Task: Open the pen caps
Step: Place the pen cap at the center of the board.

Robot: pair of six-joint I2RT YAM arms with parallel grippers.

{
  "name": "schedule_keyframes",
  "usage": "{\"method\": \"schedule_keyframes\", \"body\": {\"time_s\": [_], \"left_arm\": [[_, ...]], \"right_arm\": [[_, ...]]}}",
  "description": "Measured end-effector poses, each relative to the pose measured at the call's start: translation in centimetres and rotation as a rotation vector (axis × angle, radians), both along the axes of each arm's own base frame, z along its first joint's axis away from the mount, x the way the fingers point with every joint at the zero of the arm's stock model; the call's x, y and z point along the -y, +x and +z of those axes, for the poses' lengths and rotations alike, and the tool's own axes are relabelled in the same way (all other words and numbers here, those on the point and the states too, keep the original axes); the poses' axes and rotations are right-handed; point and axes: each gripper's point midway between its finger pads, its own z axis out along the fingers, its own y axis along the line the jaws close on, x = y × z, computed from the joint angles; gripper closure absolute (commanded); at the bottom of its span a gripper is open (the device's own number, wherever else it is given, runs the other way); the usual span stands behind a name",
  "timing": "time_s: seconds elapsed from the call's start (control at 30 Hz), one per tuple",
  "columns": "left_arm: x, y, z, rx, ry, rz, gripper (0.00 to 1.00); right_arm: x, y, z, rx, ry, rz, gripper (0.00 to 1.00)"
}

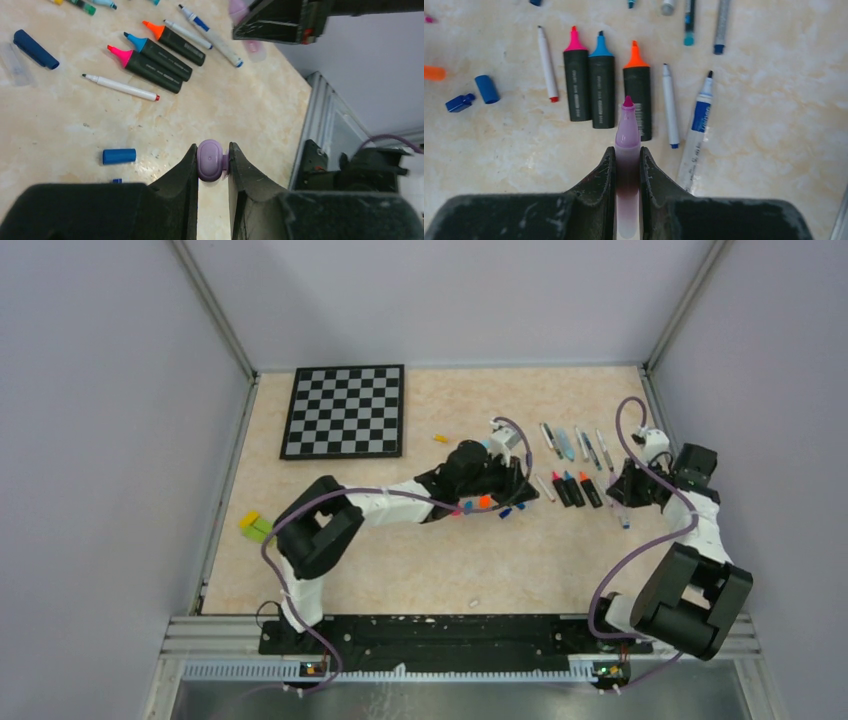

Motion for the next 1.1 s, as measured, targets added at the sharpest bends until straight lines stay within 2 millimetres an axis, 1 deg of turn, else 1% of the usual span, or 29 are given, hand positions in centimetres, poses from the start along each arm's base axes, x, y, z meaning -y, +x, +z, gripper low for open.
{"method": "schedule_keyframes", "body": {"time_s": [0.1, 0.27, 0.4, 0.57, 0.67, 0.77, 0.93, 1.03, 1.1], "left_arm": [[2.7, 0.9, -2.7, -0.010, 0.100, 0.019, 0.99], [5.2, 2.0, -5.9, -0.007, 0.236, 0.073, 0.98], [6.0, 2.6, -8.4, -0.008, 0.342, 0.124, 0.97], [6.2, 2.9, -11.1, -0.015, 0.455, 0.178, 0.92], [6.3, 3.2, -12.2, -0.019, 0.502, 0.198, 0.88], [6.4, 3.4, -13.1, -0.024, 0.541, 0.210, 0.78], [6.6, 3.7, -13.2, -0.023, 0.559, 0.213, 0.67], [6.6, 3.7, -13.2, -0.022, 0.566, 0.211, 0.58], [6.6, 3.6, -13.1, -0.020, 0.572, 0.206, 0.56]], "right_arm": [[1.9, -0.3, -0.3, -0.014, -0.008, -0.073, 1.00], [3.5, -0.2, -0.2, -0.008, -0.036, -0.130, 0.99], [4.4, 0.0, -0.6, -0.016, -0.060, -0.165, 0.98], [5.4, -0.2, -1.1, -0.039, -0.062, -0.214, 0.97], [6.1, 0.0, -1.0, -0.031, -0.075, -0.240, 0.97], [6.6, 0.2, -0.9, -0.022, -0.090, -0.256, 0.97], [7.0, 0.2, -1.1, -0.028, -0.099, -0.270, 0.97], [7.2, 0.2, -1.4, -0.035, -0.101, -0.275, 0.97], [7.3, 0.2, -1.5, -0.040, -0.104, -0.279, 0.96]]}}
